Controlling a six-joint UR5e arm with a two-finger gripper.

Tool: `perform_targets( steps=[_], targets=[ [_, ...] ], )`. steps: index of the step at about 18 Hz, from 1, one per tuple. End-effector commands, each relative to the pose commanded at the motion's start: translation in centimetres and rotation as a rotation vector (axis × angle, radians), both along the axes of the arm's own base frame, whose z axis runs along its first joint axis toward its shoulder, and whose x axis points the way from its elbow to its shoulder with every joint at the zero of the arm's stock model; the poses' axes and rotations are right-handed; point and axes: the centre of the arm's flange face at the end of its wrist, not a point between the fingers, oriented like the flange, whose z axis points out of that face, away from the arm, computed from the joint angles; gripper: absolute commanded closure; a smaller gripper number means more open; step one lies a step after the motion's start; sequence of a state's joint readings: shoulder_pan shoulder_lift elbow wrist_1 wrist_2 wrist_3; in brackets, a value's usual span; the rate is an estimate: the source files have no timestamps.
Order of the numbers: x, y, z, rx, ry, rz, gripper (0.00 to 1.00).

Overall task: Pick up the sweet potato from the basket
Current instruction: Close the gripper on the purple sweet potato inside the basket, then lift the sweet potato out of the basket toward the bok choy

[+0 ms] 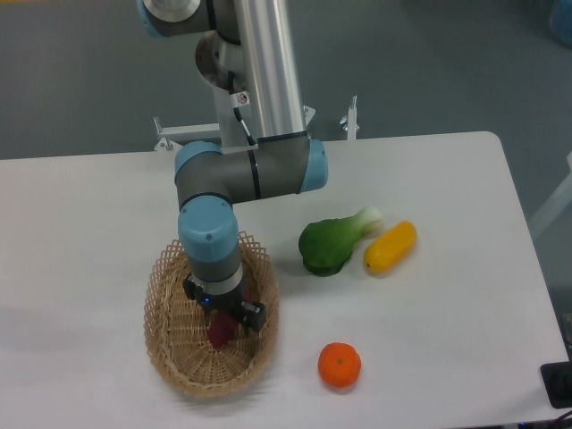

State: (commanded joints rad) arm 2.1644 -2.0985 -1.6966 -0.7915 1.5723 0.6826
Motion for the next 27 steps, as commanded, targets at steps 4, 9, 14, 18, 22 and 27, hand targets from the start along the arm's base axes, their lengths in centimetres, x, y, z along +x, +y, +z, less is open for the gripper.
perform_targets(
  steps=[4, 9, 14, 18, 22, 27],
  targets=[
    [0.0, 0.0, 0.3, 0.004, 0.003, 0.000, 0.56],
    [-0.1, 0.2, 0.9, 0.014, 0.010, -0.005, 0.59],
    [-0.3, 0.3, 2.4, 0.037, 0.025, -0.019, 0.59],
    [-1.2, 0.5, 6.4, 0.091, 0.065, -0.043, 0.59],
    [-4.5, -0.2, 11.0, 0.144, 0.120, -0.040, 0.58],
    [-10.4, -4.4, 15.2, 0.167, 0.164, -0.040, 0.58]
  ],
)
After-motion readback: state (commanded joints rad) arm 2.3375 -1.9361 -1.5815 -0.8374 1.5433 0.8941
